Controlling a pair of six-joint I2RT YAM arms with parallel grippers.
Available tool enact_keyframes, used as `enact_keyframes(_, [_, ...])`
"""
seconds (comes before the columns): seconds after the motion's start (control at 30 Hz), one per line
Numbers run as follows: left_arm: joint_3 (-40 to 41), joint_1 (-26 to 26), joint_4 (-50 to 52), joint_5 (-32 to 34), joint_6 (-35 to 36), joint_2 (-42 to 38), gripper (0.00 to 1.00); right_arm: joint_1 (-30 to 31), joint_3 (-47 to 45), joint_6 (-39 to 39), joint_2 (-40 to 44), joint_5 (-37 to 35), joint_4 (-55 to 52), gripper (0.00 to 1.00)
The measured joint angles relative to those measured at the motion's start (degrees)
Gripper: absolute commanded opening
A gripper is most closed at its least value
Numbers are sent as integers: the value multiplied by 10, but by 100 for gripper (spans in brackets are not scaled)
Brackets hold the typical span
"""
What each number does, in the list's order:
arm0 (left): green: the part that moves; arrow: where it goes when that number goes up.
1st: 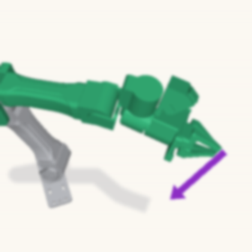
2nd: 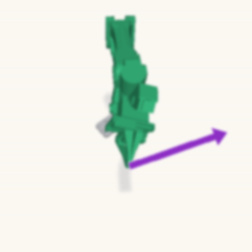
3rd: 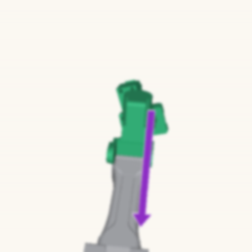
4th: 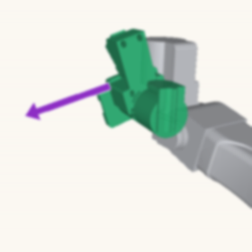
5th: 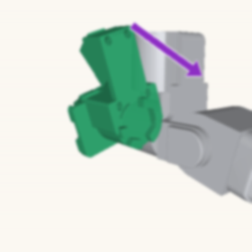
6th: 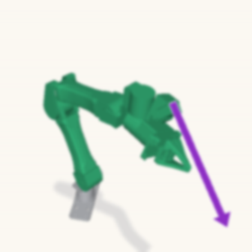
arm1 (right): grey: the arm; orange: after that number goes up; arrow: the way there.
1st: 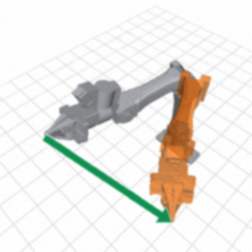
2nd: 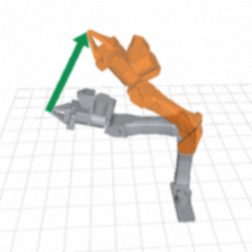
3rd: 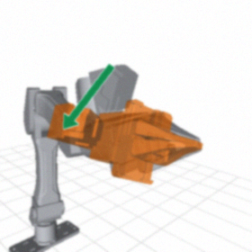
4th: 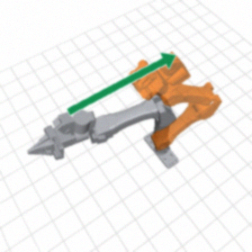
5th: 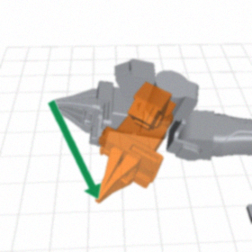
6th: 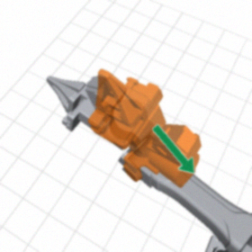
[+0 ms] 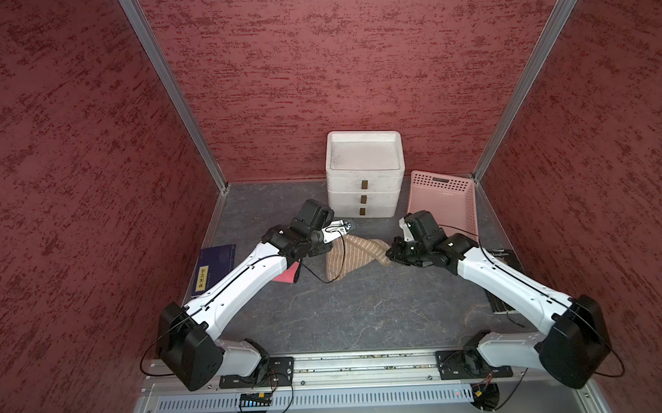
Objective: Fold the square dishcloth
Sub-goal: Flatten out the cleaning item at the center of the board, then fold the cleaning item at the center of the board.
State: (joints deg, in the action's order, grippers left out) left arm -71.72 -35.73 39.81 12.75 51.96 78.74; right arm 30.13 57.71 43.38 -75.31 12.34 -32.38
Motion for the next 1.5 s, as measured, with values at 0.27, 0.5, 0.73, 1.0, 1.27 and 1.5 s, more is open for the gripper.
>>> enact_keyframes(0.27, [96, -78, 8, 43, -4, -43, 0, -9, -115, 41, 7, 9, 86, 60])
enact_keyframes(0.5, [273, -229, 43, 9, -57, -12, 0, 31, -206, 43, 67, -43, -1, 82])
enact_keyframes(0.73, [312, -242, 29, 11, -96, 10, 0, 64, -144, 23, 70, -55, 3, 68])
enact_keyframes(1.0, [346, -212, 26, 10, -101, -70, 0, 104, -55, -18, -108, -15, 35, 68])
enact_keyframes(1.27, [354, -172, 21, -6, -86, -120, 0, 202, -130, 25, -21, -91, -22, 67])
enact_keyframes(1.5, [356, -172, 10, -14, -85, -116, 0, 266, -165, 102, -28, -122, -29, 62])
